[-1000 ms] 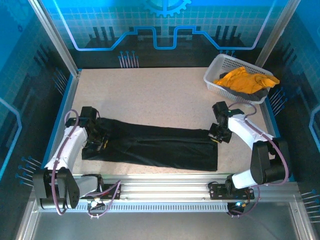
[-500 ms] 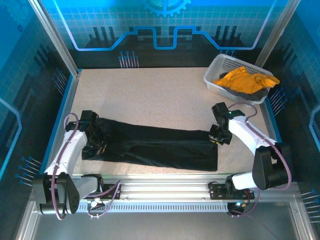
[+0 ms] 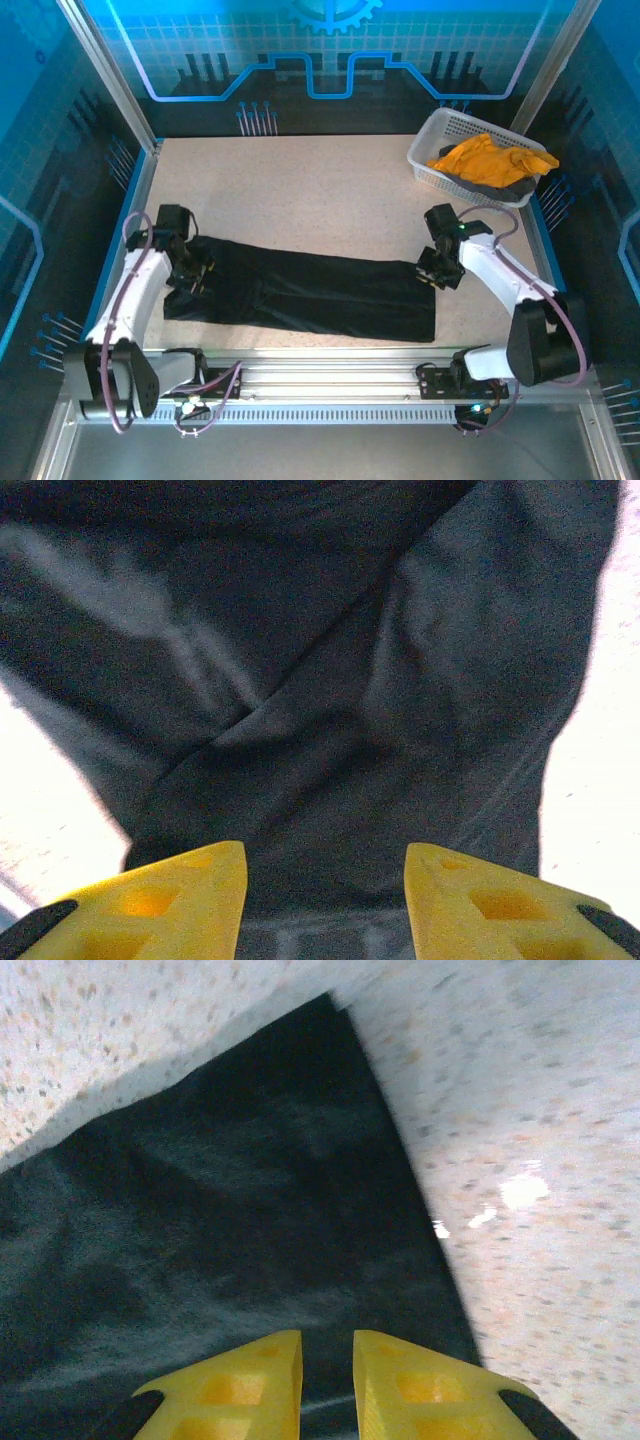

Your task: Fold and stack the t-shirts

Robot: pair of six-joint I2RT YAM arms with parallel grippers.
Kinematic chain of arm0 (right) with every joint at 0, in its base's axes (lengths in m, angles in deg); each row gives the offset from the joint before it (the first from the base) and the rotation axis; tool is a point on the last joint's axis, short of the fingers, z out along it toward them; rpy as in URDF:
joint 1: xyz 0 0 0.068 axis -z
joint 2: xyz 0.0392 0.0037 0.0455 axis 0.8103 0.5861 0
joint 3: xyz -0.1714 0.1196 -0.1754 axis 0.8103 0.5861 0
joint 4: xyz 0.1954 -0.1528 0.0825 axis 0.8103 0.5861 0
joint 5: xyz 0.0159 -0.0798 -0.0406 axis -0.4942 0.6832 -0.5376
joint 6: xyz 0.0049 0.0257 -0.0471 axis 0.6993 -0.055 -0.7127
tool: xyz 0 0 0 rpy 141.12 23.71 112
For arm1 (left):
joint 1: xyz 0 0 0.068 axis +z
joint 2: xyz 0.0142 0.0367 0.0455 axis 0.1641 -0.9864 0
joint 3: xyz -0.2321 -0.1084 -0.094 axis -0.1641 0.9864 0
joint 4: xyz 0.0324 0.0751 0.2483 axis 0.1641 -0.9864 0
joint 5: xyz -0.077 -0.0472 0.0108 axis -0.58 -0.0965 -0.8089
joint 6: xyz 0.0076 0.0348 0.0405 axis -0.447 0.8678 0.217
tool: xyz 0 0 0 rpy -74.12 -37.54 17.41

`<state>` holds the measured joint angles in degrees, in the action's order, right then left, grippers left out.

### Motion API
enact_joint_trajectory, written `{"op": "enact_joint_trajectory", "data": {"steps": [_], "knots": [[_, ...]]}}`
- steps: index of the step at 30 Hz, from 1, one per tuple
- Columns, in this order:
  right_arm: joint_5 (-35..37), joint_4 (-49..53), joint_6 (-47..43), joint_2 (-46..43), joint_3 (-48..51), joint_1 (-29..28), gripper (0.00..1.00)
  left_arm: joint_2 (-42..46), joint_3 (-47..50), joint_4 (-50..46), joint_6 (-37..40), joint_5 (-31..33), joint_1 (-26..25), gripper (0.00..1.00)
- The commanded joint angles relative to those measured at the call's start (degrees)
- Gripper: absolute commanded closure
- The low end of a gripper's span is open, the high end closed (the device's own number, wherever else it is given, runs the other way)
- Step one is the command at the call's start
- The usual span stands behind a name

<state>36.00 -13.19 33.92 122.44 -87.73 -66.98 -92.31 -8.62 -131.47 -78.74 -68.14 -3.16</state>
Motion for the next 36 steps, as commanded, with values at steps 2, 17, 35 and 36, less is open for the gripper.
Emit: {"op": "enact_joint_trajectory", "data": {"steps": [2, 17, 35, 36], "knots": [[-3.39, -3.18, 2.98, 7.40, -3.45, -2.11, 0.78, -10.83, -5.20, 8.29, 7.22, -1.78, 5.29, 0.56], [-0.65, 6.60, -0.18, 29.66, -23.31, 3.34, 0.77, -29.26, -12.88, 19.07, 20.93, -8.62, 11.62, 0.45], [1.77, 5.89, 3.84, 16.31, -14.08, 1.83, 0.76, -33.66, -12.94, 18.52, 21.04, -5.90, 13.23, 0.71], [0.98, 5.65, 4.38, 16.30, -13.22, 1.58, 0.75, -33.72, -12.53, 19.00, 20.85, -6.20, 13.18, 0.75]]}}
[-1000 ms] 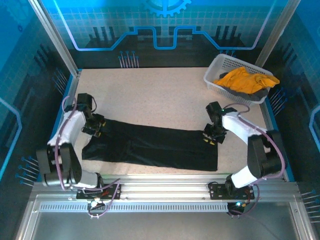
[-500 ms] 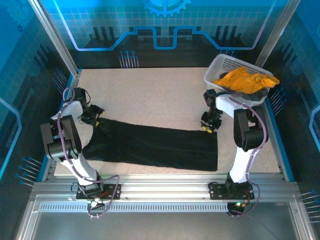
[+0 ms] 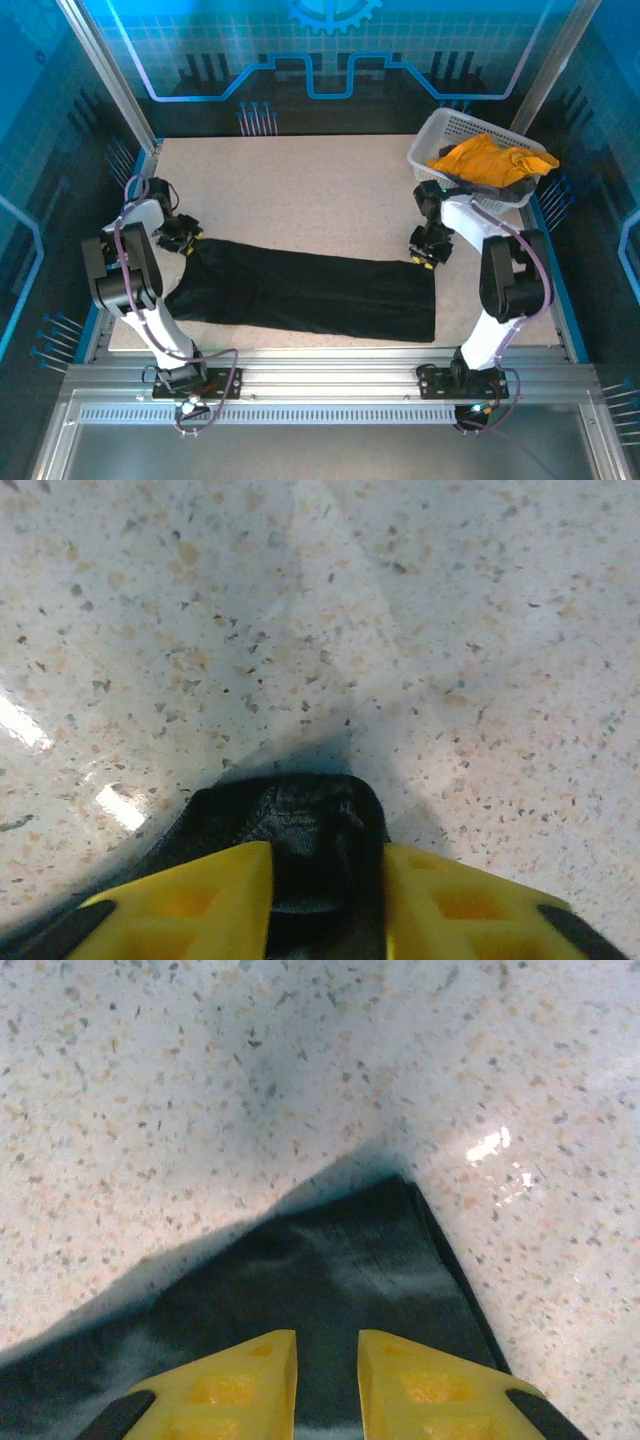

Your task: Fold and stack the t-shirts

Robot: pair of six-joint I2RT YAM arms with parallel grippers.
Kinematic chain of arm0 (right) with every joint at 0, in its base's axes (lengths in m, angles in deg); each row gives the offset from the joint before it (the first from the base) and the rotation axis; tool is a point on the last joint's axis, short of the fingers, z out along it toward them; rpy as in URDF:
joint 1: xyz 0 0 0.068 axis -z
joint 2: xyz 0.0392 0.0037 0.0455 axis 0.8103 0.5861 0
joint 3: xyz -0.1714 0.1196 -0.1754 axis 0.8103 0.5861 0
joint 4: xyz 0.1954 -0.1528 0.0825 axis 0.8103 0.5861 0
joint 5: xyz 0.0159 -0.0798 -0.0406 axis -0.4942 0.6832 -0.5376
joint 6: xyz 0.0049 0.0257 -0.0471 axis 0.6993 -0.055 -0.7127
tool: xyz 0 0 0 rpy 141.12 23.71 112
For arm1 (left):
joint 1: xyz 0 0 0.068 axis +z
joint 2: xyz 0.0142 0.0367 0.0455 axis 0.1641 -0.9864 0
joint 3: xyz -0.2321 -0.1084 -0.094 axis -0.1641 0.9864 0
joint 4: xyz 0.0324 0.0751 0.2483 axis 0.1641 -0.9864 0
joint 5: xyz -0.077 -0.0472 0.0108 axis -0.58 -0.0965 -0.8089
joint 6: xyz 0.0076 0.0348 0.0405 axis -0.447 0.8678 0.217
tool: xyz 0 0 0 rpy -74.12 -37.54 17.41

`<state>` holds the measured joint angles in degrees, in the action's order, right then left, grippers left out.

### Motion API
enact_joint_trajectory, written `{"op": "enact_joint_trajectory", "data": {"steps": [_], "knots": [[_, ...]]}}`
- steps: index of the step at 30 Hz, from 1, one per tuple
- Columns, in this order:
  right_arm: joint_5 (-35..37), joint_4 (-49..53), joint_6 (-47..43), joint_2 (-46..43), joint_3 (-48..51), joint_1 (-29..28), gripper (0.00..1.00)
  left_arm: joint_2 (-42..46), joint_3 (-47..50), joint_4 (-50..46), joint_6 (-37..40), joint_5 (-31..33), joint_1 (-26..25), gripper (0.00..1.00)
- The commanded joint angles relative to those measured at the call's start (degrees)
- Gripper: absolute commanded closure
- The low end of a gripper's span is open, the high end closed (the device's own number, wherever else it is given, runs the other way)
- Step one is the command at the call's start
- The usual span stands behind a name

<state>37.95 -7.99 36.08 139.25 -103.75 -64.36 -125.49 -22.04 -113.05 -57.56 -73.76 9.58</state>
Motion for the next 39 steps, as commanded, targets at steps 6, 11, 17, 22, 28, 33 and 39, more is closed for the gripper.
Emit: {"op": "enact_joint_trajectory", "data": {"steps": [6, 11, 17, 22, 28, 33, 39], "knots": [[-4.22, -2.82, 4.29, 4.09, 4.04, -1.34, 0.76, -0.74, 1.38, 0.82, -1.37, -1.70, 0.49, 0.97], [-1.89, 1.21, 3.36, 12.42, -5.15, 0.01, 0.76, -1.18, 1.45, 1.58, -1.99, -4.07, 0.49, 1.00], [-1.69, 3.43, 3.52, 19.60, -16.22, 2.66, 0.78, -1.85, 0.73, 3.27, -3.92, -8.08, 0.48, 1.00], [-1.88, 4.34, 1.35, 26.75, -25.90, 4.41, 0.80, -1.82, 0.13, 3.46, -4.91, -9.10, 0.48, 1.00], [0.62, 5.34, -2.49, 28.94, -32.90, 4.08, 0.83, -1.32, -1.03, 0.56, -3.08, -7.32, 2.00, 1.00], [4.26, 1.03, -2.98, 15.94, -22.12, 0.83, 0.79, -0.91, -4.34, -4.40, 0.73, -0.95, 2.94, 1.00], [-1.26, -3.11, 2.36, 1.61, -4.93, -3.81, 0.66, 7.96, -4.14, -11.38, -0.90, 8.17, -0.61, 0.61]]}}
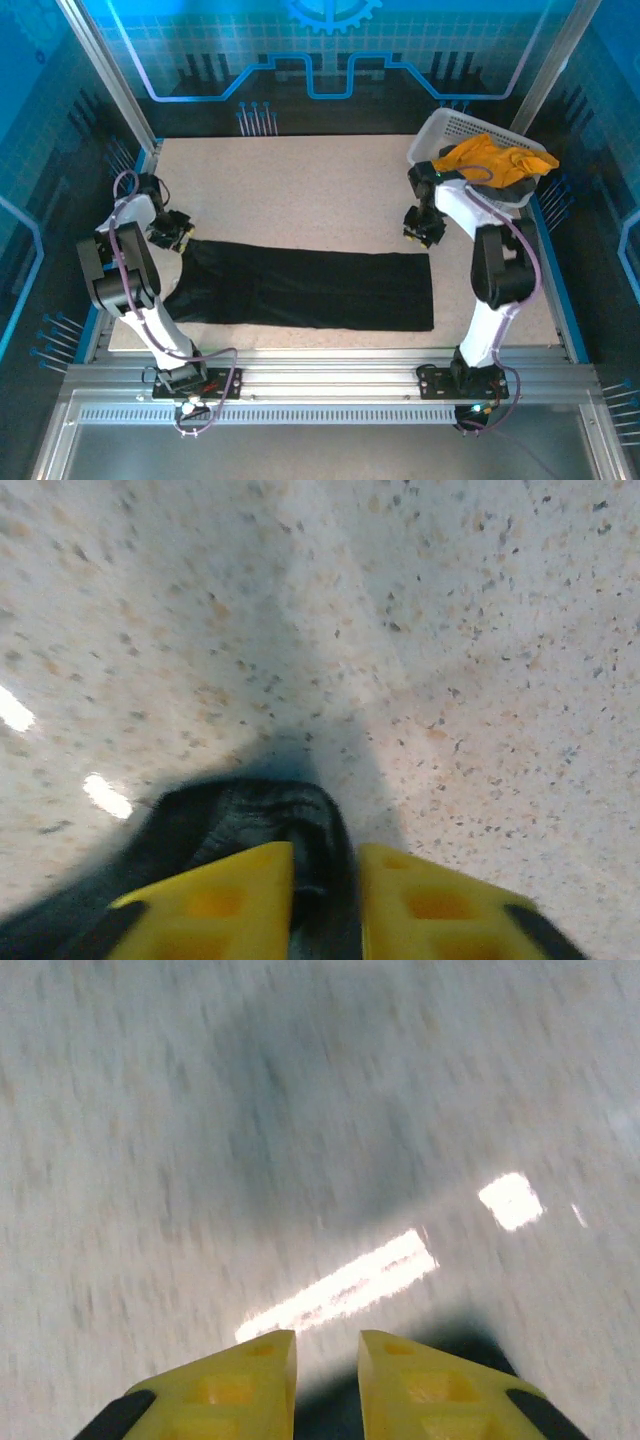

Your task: Fold and stack the t-shirts

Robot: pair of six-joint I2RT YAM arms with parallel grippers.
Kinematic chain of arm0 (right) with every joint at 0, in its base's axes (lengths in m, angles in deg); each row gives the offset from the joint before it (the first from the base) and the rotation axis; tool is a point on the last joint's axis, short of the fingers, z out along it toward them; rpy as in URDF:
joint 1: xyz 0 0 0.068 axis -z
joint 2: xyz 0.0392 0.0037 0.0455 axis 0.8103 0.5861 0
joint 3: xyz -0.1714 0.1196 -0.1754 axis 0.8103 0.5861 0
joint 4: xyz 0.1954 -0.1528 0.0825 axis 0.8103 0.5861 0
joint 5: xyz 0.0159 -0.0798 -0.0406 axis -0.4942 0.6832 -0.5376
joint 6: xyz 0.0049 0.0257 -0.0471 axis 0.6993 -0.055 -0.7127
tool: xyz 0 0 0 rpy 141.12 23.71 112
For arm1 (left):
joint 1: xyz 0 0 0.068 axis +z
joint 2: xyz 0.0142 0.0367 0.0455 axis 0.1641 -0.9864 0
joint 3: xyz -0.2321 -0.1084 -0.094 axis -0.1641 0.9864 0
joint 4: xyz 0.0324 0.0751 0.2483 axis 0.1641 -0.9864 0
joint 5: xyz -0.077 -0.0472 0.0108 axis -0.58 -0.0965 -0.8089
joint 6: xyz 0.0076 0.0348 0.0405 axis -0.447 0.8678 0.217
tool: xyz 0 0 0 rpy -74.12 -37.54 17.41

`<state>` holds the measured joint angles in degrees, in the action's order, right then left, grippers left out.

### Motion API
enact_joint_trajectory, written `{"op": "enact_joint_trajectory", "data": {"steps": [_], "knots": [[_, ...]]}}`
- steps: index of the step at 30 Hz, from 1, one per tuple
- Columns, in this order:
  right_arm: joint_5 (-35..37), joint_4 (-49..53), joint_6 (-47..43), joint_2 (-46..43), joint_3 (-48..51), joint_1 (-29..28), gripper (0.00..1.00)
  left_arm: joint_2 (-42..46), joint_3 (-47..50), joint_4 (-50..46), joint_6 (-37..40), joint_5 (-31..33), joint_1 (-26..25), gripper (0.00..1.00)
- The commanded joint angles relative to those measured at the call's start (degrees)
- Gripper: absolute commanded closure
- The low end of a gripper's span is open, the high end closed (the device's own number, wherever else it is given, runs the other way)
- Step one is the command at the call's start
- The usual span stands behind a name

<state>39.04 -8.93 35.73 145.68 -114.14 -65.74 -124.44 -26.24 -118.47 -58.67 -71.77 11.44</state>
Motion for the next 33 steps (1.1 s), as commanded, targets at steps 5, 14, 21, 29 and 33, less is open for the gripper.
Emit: {"op": "enact_joint_trajectory", "data": {"steps": [5, 14, 21, 29, 33], "knots": [[-7.25, -8.61, 8.38, -10.94, 17.21, -4.58, 0.49, 14.84, 6.30, -7.04, -5.94, 0.32, -15.70, 0.62], [-8.87, -11.44, 9.13, -2.79, 18.89, -0.92, 0.56, 0.97, 5.67, 3.37, -18.74, -11.75, -42.64, 0.70], [-9.04, -5.33, 6.55, 7.15, 8.37, 4.66, 0.56, -16.07, -7.88, 0.28, -17.16, -14.87, -48.42, 0.73], [-9.92, -3.77, 3.29, 16.10, -5.49, 9.84, 0.56, -24.37, -20.37, -0.98, -16.07, -12.80, -48.13, 0.70], [-6.96, 0.30, -1.70, 18.67, -13.07, 10.75, 0.56, -21.47, -24.01, -2.61, -16.22, -10.01, -47.53, 0.63]]}}
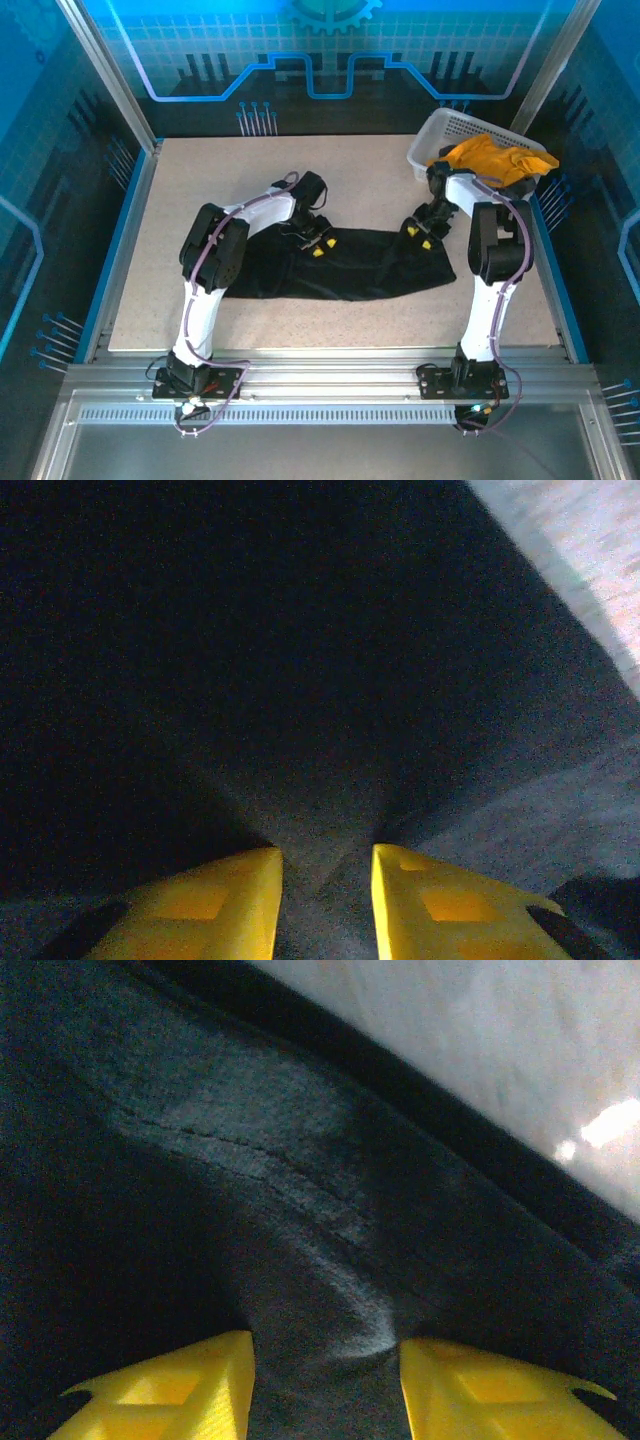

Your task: Fold and stack the t-shirts

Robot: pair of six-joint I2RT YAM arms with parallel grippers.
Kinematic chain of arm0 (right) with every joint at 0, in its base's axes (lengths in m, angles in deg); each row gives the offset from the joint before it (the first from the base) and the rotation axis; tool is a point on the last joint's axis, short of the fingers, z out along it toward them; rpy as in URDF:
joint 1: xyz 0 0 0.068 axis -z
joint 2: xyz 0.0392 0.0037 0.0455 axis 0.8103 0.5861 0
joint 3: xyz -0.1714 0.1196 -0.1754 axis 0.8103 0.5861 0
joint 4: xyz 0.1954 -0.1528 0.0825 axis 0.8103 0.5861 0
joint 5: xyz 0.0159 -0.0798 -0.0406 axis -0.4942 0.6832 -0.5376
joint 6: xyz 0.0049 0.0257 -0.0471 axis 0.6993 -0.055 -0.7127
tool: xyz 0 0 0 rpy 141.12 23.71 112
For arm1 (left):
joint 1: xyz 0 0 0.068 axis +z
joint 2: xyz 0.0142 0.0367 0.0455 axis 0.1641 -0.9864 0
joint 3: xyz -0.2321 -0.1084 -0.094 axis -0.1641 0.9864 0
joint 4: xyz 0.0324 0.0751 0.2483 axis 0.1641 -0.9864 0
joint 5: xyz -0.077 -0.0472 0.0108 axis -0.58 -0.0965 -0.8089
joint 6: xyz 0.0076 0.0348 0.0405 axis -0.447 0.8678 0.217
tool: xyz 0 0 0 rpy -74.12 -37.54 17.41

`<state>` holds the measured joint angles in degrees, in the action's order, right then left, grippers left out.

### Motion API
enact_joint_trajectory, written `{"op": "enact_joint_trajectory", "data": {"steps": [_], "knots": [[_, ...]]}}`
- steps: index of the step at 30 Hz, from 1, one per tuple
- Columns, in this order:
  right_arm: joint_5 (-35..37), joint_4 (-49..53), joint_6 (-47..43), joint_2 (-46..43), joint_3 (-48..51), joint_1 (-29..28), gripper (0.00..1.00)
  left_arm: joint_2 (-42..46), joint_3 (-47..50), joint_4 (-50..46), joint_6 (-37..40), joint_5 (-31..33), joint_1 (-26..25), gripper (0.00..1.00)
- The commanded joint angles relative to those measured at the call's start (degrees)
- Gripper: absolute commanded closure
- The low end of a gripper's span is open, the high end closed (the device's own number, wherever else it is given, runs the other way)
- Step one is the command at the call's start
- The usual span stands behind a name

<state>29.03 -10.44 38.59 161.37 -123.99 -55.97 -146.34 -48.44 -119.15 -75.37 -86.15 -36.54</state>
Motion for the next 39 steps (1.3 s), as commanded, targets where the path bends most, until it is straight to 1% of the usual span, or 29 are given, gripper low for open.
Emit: {"op": "enact_joint_trajectory", "data": {"steps": [1, 3, 4, 6, 8, 10, 13, 15, 17, 20, 21, 23, 25, 28, 35, 39], "knots": [[4.02, 3.16, -4.87, 2.16, -3.56, 0.92, 0.56, 2.54, -1.92, -3.36, 0.95, 6.39, 0.59, 0.61], [5.68, 3.62, -4.57, -1.41, -1.12, 0.84, 0.55, 7.41, -0.13, -5.82, 1.39, 9.90, 1.35, 0.50], [6.52, 3.81, -3.98, -3.69, 0.94, 0.84, 0.53, 10.89, 2.53, -6.21, 1.30, 11.30, 2.10, 0.46], [8.10, 4.51, -2.49, -7.81, 5.69, 0.94, 0.50, 17.78, 9.23, -6.38, 0.50, 13.04, 4.27, 0.45], [9.13, 4.28, -1.22, -11.37, 10.45, 1.03, 0.45, 24.39, 16.10, -5.99, 0.11, 13.15, 7.36, 0.46], [10.04, 3.25, -0.44, -14.98, 15.20, 1.43, 0.40, 31.18, 24.04, -4.67, -0.05, 11.27, 11.51, 0.50], [10.41, 2.30, -1.43, -18.69, 18.90, 1.55, 0.38, 37.67, 32.71, -3.59, 0.99, 7.86, 16.70, 0.56], [10.30, 2.57, -2.86, -20.15, 19.48, 0.82, 0.36, 39.63, 35.93, -3.71, 2.43, 6.77, 18.29, 0.61], [10.64, 3.17, -3.68, -21.94, 19.82, -0.38, 0.35, 40.51, 38.30, -3.41, 3.01, 5.84, 18.57, 0.66], [10.81, 2.95, -4.49, -25.47, 20.79, -2.80, 0.35, 41.15, 42.15, -2.03, 1.82, 4.06, 18.57, 0.75], [9.89, 2.30, -5.16, -26.41, 21.11, -3.59, 0.35, 41.28, 43.16, -1.84, 1.71, 4.34, 18.46, 0.78], [7.42, 0.77, -6.51, -27.32, 21.67, -5.19, 0.35, 41.59, 45.08, -0.48, 1.70, 4.40, 18.48, 0.80], [6.24, 0.88, -7.17, -27.41, 21.84, -7.05, 0.35, 40.86, 46.13, 1.18, 1.57, 3.56, 18.48, 0.80], [4.90, 0.56, -6.72, -27.70, 23.23, -8.13, 0.36, 39.18, 45.53, 2.18, 2.25, 2.95, 17.57, 0.78], [3.84, -0.26, -5.91, -28.69, 25.21, -8.12, 0.36, 36.11, 45.92, 3.17, 2.93, 3.72, 14.41, 0.68], [3.95, -0.16, -6.28, -28.69, 25.01, -8.14, 0.36, 35.12, 46.11, 3.76, 2.81, 4.22, 13.56, 0.67]]}}
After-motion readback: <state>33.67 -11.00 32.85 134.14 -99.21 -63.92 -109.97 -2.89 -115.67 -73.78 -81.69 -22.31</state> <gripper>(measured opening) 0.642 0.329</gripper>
